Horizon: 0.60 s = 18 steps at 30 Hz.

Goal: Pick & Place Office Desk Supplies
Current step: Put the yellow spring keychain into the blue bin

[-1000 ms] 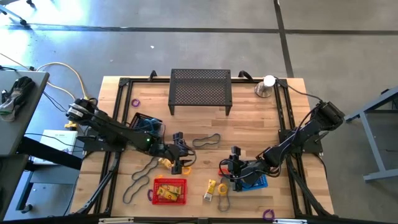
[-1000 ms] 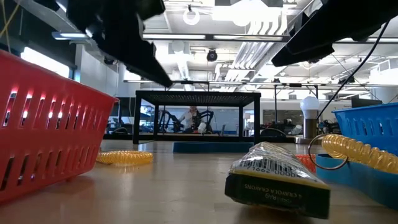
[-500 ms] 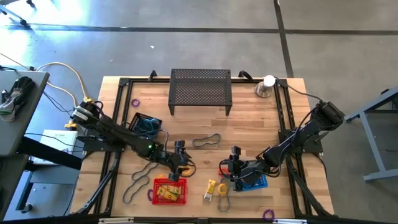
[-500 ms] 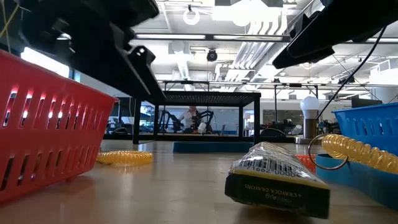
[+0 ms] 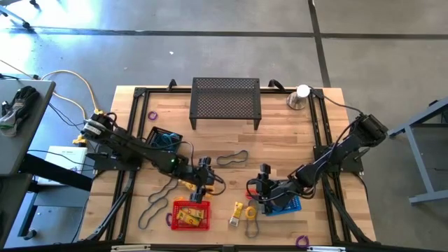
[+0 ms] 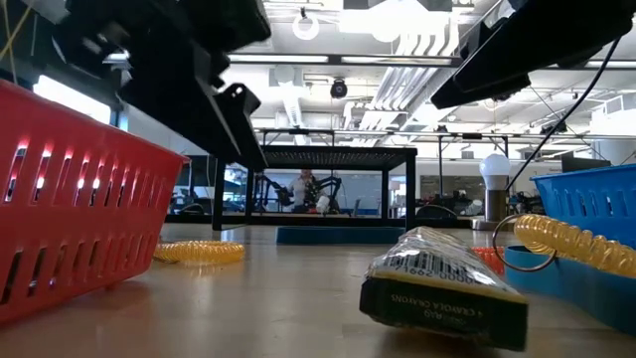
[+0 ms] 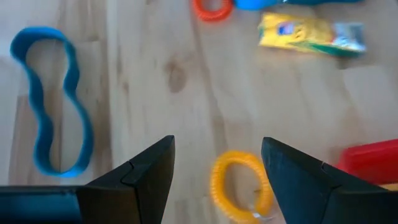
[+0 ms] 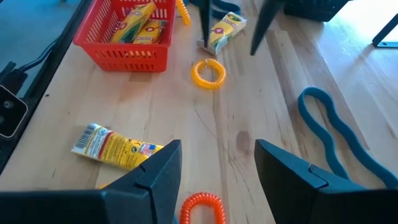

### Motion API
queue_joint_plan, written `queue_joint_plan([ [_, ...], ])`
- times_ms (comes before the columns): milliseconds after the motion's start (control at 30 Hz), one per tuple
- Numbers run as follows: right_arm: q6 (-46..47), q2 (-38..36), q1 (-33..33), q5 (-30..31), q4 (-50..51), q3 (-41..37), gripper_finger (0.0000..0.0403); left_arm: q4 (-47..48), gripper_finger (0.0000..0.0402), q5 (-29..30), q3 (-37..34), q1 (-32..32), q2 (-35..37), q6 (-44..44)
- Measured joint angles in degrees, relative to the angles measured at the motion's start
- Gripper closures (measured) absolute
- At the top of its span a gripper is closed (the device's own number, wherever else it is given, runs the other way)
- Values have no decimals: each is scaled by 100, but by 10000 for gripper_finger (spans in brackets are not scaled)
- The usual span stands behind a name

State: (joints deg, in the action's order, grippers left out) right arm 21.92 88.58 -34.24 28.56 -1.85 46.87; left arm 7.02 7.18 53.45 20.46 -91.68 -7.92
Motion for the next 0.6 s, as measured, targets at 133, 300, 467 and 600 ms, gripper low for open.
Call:
queue_joint_plan([
  [133, -75, 0, 62, -1, -2, 0, 211, 573, 167, 0, 344, 49, -28, -281],
  [300, -49, 0, 140, -9, 16, 0, 211, 1127, 167, 3, 611, 39, -115, -580],
  [467, -35, 0, 137, -22, 32, 0, 211, 1217, 167, -192, 625, -50, -209, -806],
  [600, 17, 0, 136, -24, 35, 0, 211, 1160, 167, -327, 659, -147, -521, -804],
])
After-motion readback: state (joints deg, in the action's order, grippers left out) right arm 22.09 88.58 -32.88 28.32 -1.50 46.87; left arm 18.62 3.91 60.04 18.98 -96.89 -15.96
